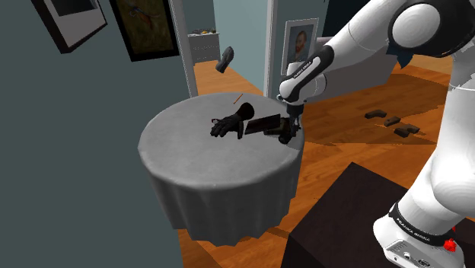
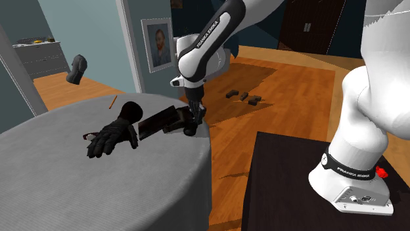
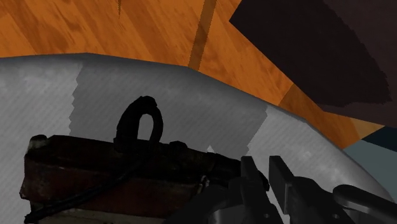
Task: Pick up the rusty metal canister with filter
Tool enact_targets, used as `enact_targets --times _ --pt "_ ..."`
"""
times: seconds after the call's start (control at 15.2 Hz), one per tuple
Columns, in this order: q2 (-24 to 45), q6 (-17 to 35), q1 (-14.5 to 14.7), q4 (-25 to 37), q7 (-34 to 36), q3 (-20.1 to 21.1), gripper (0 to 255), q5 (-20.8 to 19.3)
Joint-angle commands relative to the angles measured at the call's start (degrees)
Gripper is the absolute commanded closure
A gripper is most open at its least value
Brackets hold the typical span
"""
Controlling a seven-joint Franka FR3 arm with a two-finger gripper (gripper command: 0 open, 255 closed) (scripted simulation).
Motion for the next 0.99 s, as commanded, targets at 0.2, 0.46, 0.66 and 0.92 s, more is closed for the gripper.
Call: enact_targets --times 0.2,0.46,0.66,0.92 --pt "-2.75 -3.05 0.45 0.47 0.97 -0.52 255 -1.35" --pt "-4.94 -5.74 0.72 1.11 1.70 -0.87 255 -2.41" --pt "-6.48 -7.80 0.89 1.73 2.21 -1.08 255 -3.15" --pt "-7.53 -9.29 0.98 2.24 2.55 -1.20 255 -3.64"
